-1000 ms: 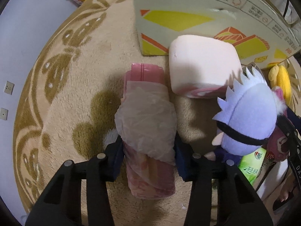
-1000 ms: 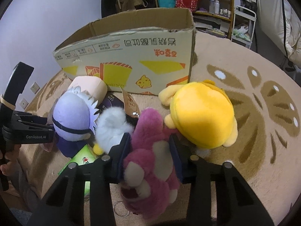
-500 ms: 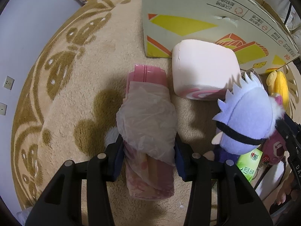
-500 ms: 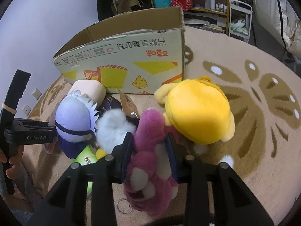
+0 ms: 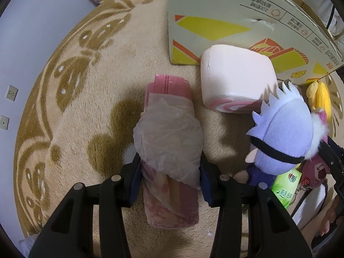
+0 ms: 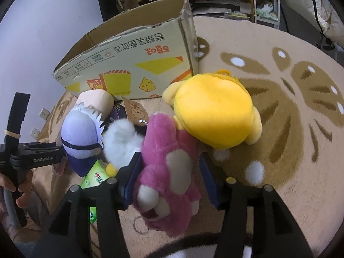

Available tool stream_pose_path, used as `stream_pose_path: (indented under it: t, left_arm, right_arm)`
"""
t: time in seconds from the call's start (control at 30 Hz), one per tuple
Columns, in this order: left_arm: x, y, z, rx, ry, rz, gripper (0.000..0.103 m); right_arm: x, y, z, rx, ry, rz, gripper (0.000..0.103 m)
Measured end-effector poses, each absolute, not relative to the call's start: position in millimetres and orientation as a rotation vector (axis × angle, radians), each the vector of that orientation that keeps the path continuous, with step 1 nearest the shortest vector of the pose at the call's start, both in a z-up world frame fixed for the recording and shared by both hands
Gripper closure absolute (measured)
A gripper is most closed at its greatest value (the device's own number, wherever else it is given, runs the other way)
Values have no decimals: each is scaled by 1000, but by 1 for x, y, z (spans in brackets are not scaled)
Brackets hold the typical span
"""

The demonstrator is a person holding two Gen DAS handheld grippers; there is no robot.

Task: Organize soft objects
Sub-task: 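Lift the pink roll with the left tool while the right tool lifts the pink bear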

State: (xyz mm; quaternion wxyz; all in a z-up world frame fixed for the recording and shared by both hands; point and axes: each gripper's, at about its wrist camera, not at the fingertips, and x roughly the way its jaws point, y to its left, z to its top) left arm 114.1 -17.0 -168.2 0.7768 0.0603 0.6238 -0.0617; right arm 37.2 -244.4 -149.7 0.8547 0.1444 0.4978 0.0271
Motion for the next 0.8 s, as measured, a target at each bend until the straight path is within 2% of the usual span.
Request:
stream_pose_path:
  t: [0.37,0.8]
  left_arm:
    - [115,-11,-166,123,1333,-120,59]
    - [112,13,-127,79,1172,1,59]
  right_arm:
    - [35,-253,-150,341,1053,53,45]
    - [35,-259,-153,383,1061,78,41]
